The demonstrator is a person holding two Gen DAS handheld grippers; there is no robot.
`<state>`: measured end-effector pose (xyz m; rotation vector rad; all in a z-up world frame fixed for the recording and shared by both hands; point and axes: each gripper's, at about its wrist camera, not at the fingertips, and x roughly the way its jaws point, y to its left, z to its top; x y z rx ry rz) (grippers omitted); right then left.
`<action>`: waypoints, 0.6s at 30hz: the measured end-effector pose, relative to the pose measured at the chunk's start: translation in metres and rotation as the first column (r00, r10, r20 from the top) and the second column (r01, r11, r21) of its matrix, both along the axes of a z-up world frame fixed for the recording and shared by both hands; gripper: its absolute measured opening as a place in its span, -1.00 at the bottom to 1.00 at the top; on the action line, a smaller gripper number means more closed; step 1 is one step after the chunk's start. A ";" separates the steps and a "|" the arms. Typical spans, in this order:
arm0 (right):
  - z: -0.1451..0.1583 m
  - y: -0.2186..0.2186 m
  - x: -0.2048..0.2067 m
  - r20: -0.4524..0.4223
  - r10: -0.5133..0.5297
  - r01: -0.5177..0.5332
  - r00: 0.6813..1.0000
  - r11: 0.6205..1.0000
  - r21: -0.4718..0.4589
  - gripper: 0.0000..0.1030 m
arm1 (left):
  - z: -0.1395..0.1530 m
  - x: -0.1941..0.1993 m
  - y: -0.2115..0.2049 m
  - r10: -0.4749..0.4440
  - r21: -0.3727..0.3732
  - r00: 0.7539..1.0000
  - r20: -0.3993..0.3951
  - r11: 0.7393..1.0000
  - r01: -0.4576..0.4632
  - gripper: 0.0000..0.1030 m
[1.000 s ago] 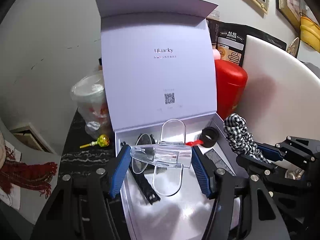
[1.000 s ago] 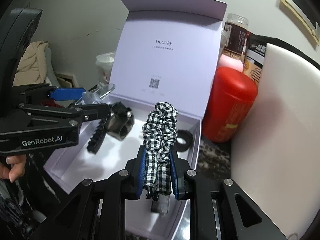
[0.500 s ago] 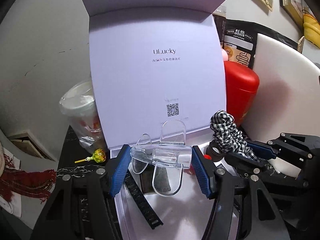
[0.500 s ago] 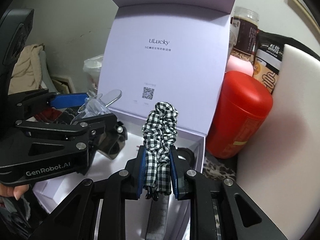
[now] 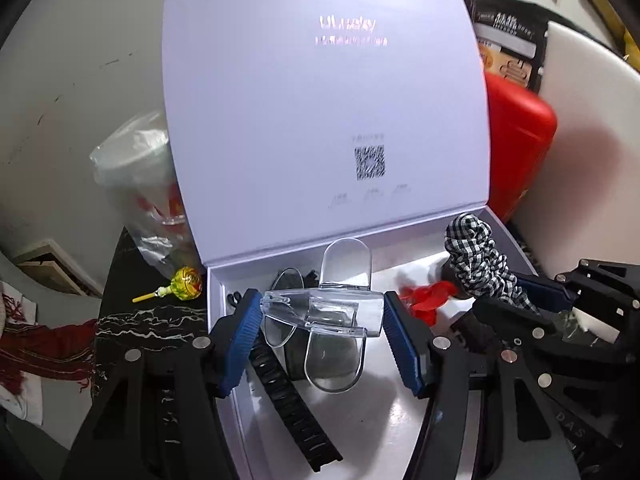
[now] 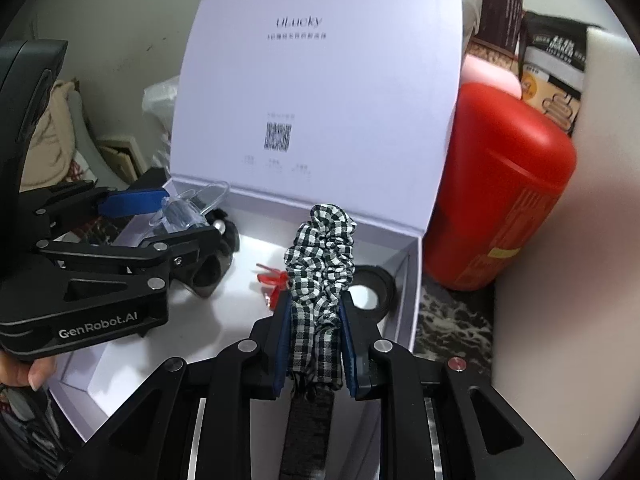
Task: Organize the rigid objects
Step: 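Lower and release the clear piece with the left tool while the right tool releases the scrunchie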
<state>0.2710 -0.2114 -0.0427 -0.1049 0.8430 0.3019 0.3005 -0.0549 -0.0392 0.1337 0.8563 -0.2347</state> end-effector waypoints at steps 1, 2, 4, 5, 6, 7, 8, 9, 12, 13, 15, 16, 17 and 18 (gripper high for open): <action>-0.003 0.001 0.001 -0.011 0.002 -0.002 1.000 1.000 -0.001 -0.58 | -0.002 0.001 0.000 0.003 0.010 1.000 -0.005 1.000 -0.002 0.17; -0.004 0.002 0.001 -0.015 0.003 -0.003 1.000 1.000 -0.009 -0.58 | -0.003 0.002 -0.001 0.004 0.017 1.000 -0.008 1.000 -0.004 0.17; -0.006 0.004 0.002 -0.024 -0.002 0.001 1.000 1.000 -0.027 -0.57 | -0.006 0.003 -0.002 0.020 0.045 1.000 -0.014 0.999 -0.019 0.17; -0.007 0.004 0.003 -0.031 -0.004 0.003 0.999 1.000 -0.028 -0.57 | -0.007 0.004 -0.003 0.031 0.060 0.999 -0.017 0.998 -0.030 0.17; -0.008 0.004 0.003 -0.041 -0.007 0.006 0.999 1.000 -0.028 -0.57 | -0.008 0.005 -0.004 0.040 0.071 0.999 -0.018 0.997 -0.039 0.17; -0.009 0.005 0.005 -0.048 -0.011 0.009 0.999 0.999 -0.031 -0.57 | -0.009 0.006 -0.004 0.042 0.070 0.999 -0.020 0.997 -0.040 0.17; -0.009 0.006 0.006 -0.049 -0.013 0.011 0.999 0.999 -0.037 -0.57 | -0.009 0.007 -0.005 0.043 0.067 0.999 -0.023 0.997 -0.041 0.17; -0.008 0.006 0.006 -0.050 -0.014 0.012 0.999 0.999 -0.042 -0.57 | -0.009 0.007 -0.005 0.044 0.068 0.999 -0.024 0.997 -0.043 0.18; -0.010 0.006 0.008 -0.065 -0.017 0.014 0.998 0.999 -0.044 -0.56 | -0.010 0.007 -0.006 0.040 0.086 0.999 -0.024 0.996 -0.037 0.18; -0.011 0.004 0.008 -0.068 -0.018 0.014 0.998 0.999 -0.049 -0.56 | -0.011 0.006 -0.006 0.038 0.090 0.999 -0.025 0.995 -0.036 0.18; -0.011 0.003 0.008 -0.068 -0.017 0.013 0.998 0.998 -0.058 -0.56 | -0.012 0.006 -0.006 0.032 0.085 0.999 -0.027 0.996 -0.029 0.18; -0.011 0.004 0.008 -0.067 -0.018 0.014 0.998 0.998 -0.064 -0.55 | -0.013 0.007 -0.006 0.030 0.081 0.999 -0.028 0.996 -0.028 0.18; -0.012 0.010 0.010 -0.067 -0.018 0.013 0.998 0.998 -0.068 -0.55 | -0.014 0.007 -0.006 0.029 0.077 0.999 -0.032 0.997 -0.026 0.18; -0.014 0.020 0.014 -0.068 -0.017 0.012 0.998 0.997 -0.073 -0.55 | -0.012 0.008 -0.003 0.026 0.072 0.999 -0.038 0.997 -0.023 0.18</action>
